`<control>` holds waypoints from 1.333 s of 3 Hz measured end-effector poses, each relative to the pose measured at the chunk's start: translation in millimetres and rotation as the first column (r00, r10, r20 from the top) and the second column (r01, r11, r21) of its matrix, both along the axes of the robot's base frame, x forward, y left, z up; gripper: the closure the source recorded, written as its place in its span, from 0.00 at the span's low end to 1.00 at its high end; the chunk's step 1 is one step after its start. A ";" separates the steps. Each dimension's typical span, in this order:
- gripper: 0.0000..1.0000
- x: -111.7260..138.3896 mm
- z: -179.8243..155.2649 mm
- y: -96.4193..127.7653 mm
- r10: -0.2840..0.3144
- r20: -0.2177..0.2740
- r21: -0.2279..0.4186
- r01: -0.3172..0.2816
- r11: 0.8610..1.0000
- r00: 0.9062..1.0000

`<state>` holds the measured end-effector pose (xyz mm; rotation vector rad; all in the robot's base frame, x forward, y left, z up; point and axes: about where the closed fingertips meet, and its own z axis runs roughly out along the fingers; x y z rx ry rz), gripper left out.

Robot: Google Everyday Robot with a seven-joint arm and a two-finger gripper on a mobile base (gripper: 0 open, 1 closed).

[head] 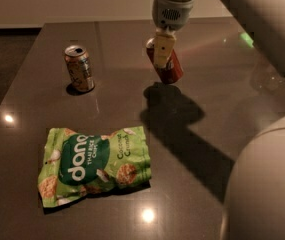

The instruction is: Knock coke can over

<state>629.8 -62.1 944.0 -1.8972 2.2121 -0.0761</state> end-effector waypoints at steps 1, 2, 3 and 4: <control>1.00 -3.8 -0.4 11.7 0.050 -0.004 -0.060 -0.050 0.997 0.999; 1.00 -12.8 -3.8 23.3 0.109 -0.015 -0.097 -0.110 0.989 0.994; 1.00 -26.0 -12.1 32.1 0.173 -0.037 -0.131 -0.177 0.975 0.984; 0.87 -37.6 -21.5 37.2 0.225 -0.059 -0.172 -0.232 0.958 0.973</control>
Offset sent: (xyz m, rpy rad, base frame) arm -0.0548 0.0233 -0.0128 -0.2040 0.1245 0.1994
